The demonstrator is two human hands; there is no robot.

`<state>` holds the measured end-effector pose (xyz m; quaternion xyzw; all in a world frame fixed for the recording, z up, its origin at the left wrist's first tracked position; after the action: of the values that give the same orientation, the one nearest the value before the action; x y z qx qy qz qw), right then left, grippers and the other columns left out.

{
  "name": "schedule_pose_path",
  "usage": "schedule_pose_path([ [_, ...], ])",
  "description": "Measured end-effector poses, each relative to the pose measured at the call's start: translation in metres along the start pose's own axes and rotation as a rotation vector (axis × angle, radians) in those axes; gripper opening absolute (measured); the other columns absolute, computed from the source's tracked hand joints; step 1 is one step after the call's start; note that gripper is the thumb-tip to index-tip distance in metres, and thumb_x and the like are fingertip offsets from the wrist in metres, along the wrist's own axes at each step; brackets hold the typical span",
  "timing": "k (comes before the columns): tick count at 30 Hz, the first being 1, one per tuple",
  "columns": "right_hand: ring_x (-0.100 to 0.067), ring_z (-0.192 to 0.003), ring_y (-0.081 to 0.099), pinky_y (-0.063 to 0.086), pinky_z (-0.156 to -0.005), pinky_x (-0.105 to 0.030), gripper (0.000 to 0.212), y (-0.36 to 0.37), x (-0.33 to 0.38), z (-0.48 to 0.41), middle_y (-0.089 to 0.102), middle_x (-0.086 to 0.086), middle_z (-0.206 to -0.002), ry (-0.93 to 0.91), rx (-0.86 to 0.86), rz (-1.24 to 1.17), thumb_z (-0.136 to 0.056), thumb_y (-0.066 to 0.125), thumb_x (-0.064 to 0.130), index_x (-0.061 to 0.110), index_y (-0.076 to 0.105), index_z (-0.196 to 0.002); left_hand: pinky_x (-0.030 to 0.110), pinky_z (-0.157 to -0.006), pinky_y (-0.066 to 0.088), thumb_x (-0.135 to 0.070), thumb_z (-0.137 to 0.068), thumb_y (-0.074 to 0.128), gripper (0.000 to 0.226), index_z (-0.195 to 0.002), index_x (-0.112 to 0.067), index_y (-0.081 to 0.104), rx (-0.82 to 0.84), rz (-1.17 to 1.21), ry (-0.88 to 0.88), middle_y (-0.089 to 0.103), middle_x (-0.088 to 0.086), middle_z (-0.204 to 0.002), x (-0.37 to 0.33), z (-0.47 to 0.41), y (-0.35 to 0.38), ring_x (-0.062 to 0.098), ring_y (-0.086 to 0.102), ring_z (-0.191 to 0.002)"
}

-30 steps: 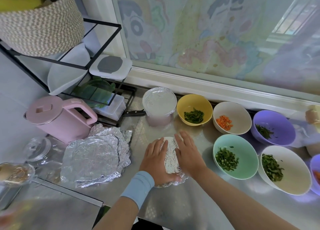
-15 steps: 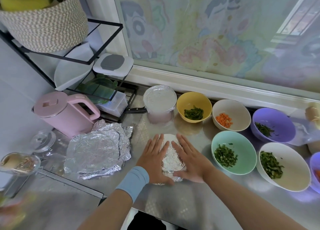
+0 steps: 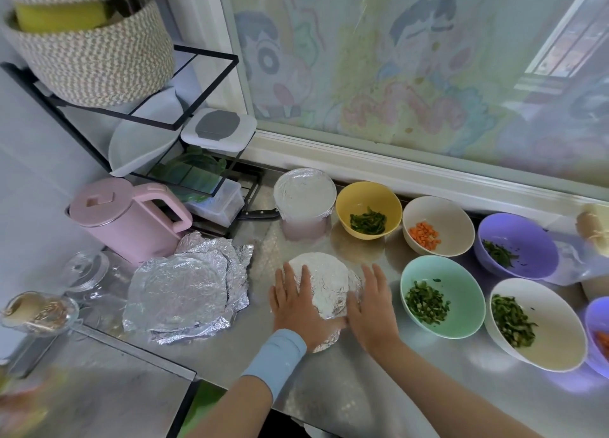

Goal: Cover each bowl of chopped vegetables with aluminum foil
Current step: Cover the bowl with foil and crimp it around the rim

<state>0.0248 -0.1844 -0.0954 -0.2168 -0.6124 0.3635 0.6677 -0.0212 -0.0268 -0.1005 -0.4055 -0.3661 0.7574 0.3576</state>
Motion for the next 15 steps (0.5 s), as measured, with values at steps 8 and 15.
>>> schedule_pose_path([
  [8, -0.025, -0.089, 0.063, 0.058, -0.080, -0.050, 0.068, 0.027, -0.012, 0.007, 0.054, -0.003, -0.115, 0.604, 0.100, -0.614, -0.086, 0.056, 0.029, 0.023, 0.028, -0.148, 0.036, -0.109, 0.031, -0.022, -0.096, 0.046, 0.054, -0.149, -0.028, 0.034, -0.075, 0.601, -0.115, 0.039, -0.002, -0.152, 0.026, -0.037, -0.051, 0.022, 0.040, -0.136],
  [15, -0.020, -0.077, 0.061, 0.052, -0.070, -0.032, 0.066, 0.006, -0.010, -0.033, 0.062, -0.011, -0.101, 0.557, 0.094, -0.531, -0.087, 0.054, 0.010, 0.019, 0.031, -0.148, 0.034, -0.077, 0.044, -0.029, -0.095, 0.041, 0.023, -0.108, -0.015, 0.054, -0.034, 0.230, -0.122, 0.061, 0.007, -0.103, 0.043, -0.043, -0.050, 0.026, 0.056, -0.092],
])
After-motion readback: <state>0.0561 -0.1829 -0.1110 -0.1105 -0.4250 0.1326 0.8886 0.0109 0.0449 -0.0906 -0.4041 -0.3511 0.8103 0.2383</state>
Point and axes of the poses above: each hand's wrist, its own z-axis away from the middle knuckle, its own y-axis out of the palm, x = y × z, the point moved 7 cm from there along -z, towards the middle knuckle
